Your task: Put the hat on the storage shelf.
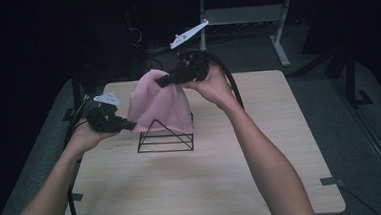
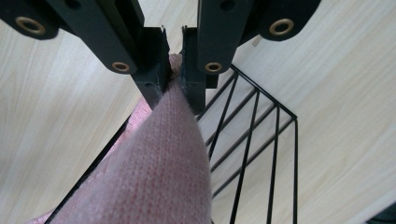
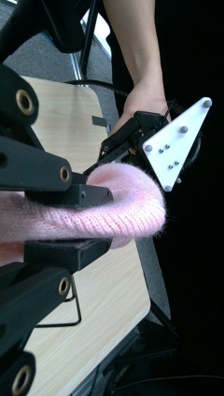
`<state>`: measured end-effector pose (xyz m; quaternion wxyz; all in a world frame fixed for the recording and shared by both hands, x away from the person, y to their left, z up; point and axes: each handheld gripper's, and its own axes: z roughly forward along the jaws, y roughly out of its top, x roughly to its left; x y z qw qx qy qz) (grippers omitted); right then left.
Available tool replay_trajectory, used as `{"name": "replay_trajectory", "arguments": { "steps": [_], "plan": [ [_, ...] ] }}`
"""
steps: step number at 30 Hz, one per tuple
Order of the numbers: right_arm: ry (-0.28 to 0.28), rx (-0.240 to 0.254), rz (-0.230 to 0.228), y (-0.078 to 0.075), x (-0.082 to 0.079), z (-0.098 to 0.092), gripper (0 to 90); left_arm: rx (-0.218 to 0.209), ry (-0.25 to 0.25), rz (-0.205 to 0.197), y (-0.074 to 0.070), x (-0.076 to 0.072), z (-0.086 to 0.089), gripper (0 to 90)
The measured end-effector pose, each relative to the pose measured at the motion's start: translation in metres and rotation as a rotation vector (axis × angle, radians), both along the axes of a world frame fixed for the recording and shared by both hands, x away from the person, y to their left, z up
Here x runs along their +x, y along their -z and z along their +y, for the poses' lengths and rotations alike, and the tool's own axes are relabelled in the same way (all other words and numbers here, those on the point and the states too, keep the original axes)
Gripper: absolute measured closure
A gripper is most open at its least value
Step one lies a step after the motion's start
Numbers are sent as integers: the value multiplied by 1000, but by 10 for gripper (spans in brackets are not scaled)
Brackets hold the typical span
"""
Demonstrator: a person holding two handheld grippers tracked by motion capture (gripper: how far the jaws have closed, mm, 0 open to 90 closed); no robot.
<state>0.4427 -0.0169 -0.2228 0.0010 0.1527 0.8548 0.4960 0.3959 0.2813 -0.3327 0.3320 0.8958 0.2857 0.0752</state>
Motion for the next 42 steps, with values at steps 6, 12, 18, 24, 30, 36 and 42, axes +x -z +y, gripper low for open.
{"name": "replay_trajectory", "arguments": {
  "steps": [6, 12, 18, 24, 30, 36, 42],
  "plan": [
    [-7, -1, 12, 8, -1, 4, 767, 27, -5, 4, 8, -2, -1, 825],
    [-10, -9, 18, 17, -1, 7, 762, 48, -10, 12, 15, -2, 3, 826],
    [-17, -16, 27, 27, -2, 8, 757, 55, -7, 26, 22, -2, 3, 825],
    [-21, -20, 44, 40, -3, 9, 757, 74, -10, 48, 33, 0, 2, 825],
    [-30, -31, 57, 49, -4, 11, 756, 132, -9, 42, 41, 0, -2, 825],
    [-40, -46, 73, 60, -6, 12, 752, 107, -12, 72, 54, 1, 1, 825],
    [-57, -57, 92, 68, -6, 13, 742, 120, -16, 73, 63, -1, -1, 825]
  ]
}}
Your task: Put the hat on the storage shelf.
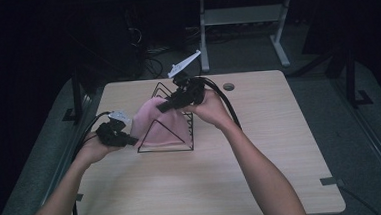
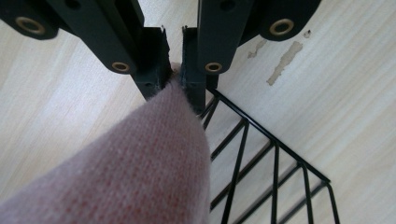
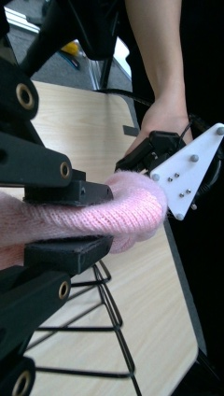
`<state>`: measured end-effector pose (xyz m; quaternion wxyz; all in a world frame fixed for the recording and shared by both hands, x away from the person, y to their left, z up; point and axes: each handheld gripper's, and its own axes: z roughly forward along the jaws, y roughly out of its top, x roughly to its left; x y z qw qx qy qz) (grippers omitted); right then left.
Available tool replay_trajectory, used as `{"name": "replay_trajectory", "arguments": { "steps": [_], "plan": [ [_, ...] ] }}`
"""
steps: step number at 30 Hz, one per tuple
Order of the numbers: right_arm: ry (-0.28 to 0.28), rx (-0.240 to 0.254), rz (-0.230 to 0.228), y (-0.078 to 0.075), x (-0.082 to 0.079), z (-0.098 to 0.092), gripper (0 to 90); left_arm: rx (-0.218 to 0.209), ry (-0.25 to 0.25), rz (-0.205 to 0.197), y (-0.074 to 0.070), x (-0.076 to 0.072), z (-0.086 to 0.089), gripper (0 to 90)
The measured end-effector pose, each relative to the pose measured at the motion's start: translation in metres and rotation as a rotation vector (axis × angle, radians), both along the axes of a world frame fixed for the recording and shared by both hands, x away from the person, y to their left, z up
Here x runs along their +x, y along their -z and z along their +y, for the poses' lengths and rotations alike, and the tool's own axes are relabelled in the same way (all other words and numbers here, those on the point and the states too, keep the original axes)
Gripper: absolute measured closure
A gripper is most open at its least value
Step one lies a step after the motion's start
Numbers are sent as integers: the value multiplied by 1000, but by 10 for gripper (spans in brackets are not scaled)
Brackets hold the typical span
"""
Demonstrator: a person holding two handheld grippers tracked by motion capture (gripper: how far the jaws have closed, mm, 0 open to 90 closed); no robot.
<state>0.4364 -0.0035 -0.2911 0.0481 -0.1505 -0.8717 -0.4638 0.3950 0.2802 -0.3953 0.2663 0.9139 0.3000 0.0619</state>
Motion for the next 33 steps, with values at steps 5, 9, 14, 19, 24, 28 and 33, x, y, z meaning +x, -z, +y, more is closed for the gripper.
{"name": "replay_trajectory", "arguments": {
  "steps": [5, 9, 14, 19, 24, 28, 33],
  "plan": [
    [-15, -12, 24, 7, 1, 2, 739, -1, -4, 14, 7, 1, 2, 825],
    [-25, -21, 29, 11, 1, 4, 720, 19, 0, 17, 10, 3, 2, 825],
    [-31, -7, 46, 14, 2, 3, 673, 31, 2, 20, 15, 4, 1, 821],
    [-31, 15, 59, 19, 1, -1, 646, 29, -3, 34, 21, 4, 3, 821],
    [-34, 19, 55, 20, 0, -2, 688, 7, -18, 45, 24, 4, 6, 822],
    [-38, 25, 43, 20, -1, 0, 717, 7, -16, 49, 26, 3, 7, 823],
    [-42, 29, 43, 22, -1, 1, 752, 29, -16, 55, 28, 3, 6, 826]
  ]
}}
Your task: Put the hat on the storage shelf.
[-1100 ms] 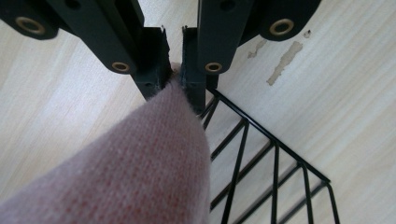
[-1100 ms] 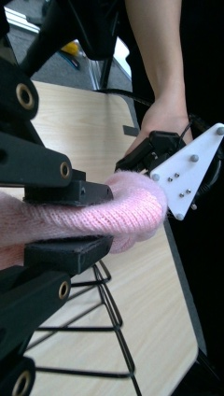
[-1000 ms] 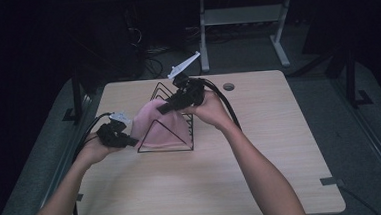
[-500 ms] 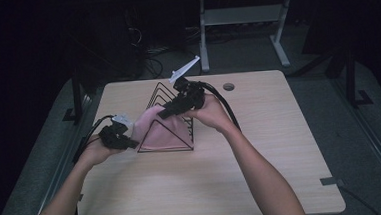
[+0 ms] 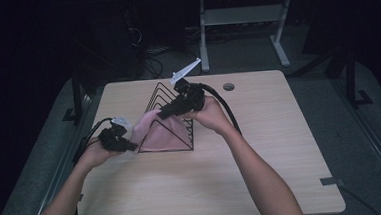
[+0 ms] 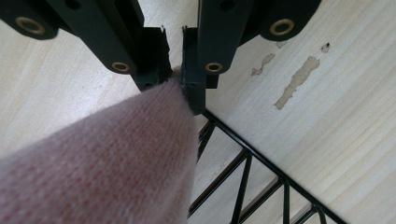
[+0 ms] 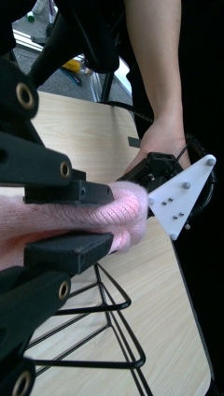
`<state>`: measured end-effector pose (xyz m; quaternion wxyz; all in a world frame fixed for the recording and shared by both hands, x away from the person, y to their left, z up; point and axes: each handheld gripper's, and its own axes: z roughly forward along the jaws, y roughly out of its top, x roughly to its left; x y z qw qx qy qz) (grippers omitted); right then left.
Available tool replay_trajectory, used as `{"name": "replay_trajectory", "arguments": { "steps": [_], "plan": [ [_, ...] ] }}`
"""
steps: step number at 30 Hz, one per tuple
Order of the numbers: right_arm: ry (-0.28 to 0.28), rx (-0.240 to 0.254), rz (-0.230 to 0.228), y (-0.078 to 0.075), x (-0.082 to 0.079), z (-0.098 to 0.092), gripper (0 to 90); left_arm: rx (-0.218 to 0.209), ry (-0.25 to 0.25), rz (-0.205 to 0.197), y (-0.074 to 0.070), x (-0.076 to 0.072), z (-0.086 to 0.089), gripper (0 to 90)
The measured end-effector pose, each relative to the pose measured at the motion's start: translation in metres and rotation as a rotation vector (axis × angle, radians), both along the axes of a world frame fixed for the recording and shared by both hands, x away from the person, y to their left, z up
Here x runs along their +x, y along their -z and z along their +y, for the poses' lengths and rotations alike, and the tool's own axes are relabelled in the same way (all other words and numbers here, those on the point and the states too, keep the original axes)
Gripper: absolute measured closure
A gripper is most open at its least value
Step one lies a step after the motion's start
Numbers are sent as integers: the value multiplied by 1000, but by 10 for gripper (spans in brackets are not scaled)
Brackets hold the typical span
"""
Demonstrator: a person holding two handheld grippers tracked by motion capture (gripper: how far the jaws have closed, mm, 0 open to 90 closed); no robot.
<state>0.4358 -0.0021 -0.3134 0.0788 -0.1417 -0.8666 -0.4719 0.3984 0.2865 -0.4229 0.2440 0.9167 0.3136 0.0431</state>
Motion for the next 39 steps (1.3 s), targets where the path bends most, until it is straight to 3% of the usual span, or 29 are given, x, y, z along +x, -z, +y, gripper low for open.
{"name": "replay_trajectory", "arguments": {
  "steps": [2, 7, 12, 13, 14, 21, 30, 33, 39],
  "plan": [
    [-4, 3, -3, 1, 0, 1, 770, 18, -1, 2, 1, 0, 0, 829],
    [-6, 0, -2, 3, 0, 2, 768, 17, -6, 9, 2, 1, 0, 827],
    [-8, -4, -5, 3, 1, 1, 710, 14, -10, 9, 1, 1, 0, 822],
    [-1, -4, 3, 2, 0, 0, 675, 6, -18, 11, 0, 0, 0, 804],
    [-3, 13, 9, 0, -2, -2, 635, -8, -20, 18, -1, -1, 1, 705],
    [32, 12, -1, -6, -5, -12, 539, -43, -21, -14, -11, -5, 6, 627],
    [93, 31, 1, -10, -10, -35, 425, -47, -30, -20, -20, -15, 15, 513],
    [106, 13, -2, -12, -12, -41, 410, -46, -31, -22, -21, -18, 16, 495],
    [169, 5, -10, -13, -16, -69, 370, -73, -59, -33, -28, -24, 20, 458]
  ]
}}
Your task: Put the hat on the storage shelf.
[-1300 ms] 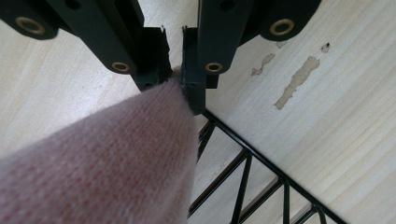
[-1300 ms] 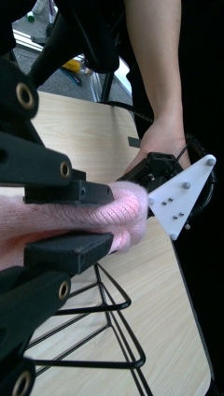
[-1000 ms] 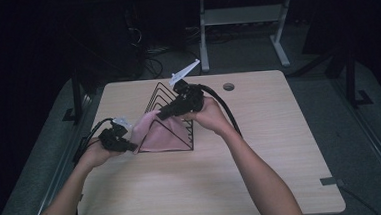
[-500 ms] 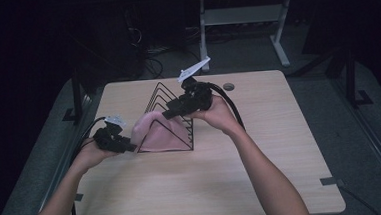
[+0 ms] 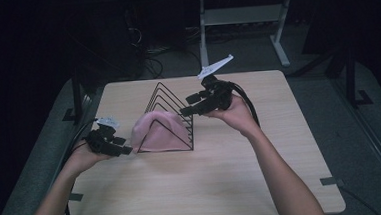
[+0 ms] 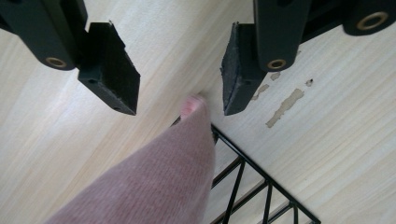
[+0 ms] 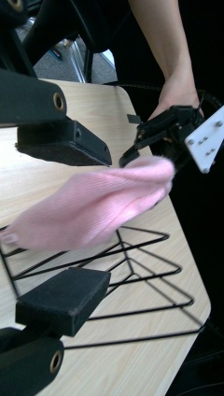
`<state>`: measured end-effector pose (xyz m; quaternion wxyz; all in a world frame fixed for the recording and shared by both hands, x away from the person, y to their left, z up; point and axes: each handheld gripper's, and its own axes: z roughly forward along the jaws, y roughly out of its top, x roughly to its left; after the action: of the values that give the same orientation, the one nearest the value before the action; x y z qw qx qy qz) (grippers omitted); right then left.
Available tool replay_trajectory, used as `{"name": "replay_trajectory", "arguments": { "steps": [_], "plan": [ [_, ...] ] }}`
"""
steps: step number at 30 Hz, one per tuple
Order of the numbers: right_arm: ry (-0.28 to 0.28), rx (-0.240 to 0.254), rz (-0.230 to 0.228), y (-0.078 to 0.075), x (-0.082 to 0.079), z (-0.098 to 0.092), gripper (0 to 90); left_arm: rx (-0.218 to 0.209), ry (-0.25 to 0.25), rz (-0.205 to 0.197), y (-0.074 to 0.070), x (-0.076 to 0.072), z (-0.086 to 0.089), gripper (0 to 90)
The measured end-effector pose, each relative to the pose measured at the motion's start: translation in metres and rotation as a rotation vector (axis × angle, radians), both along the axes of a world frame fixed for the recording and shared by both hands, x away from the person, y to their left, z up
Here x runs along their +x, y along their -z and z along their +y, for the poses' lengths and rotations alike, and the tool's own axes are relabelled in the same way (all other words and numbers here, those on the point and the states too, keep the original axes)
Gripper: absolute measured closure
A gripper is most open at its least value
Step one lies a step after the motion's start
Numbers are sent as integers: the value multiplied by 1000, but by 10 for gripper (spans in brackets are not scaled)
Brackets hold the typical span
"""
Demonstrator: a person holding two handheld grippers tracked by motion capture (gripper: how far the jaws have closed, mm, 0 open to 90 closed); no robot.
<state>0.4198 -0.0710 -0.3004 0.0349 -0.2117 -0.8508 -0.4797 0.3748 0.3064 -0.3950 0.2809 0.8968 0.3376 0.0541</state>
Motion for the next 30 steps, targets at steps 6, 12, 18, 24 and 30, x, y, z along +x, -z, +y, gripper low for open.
{"name": "replay_trajectory", "arguments": {
  "steps": [6, 12, 18, 24, 30],
  "plan": [
    [40, -12, 6, 3, -2, -20, 346, -11, -1, -10, -4, -4, -2, 434],
    [94, -14, 18, 9, -6, -46, 334, -25, -4, -10, -6, -7, -1, 393],
    [143, -18, 29, 16, -14, -70, 327, -23, -14, -2, -1, -8, 1, 321],
    [174, -8, 36, 21, -20, -88, 297, -31, -25, -13, -1, -11, 1, 293],
    [218, -9, 51, 34, -27, -114, 281, -22, -22, -13, 1, -12, 3, 293]
  ]
}}
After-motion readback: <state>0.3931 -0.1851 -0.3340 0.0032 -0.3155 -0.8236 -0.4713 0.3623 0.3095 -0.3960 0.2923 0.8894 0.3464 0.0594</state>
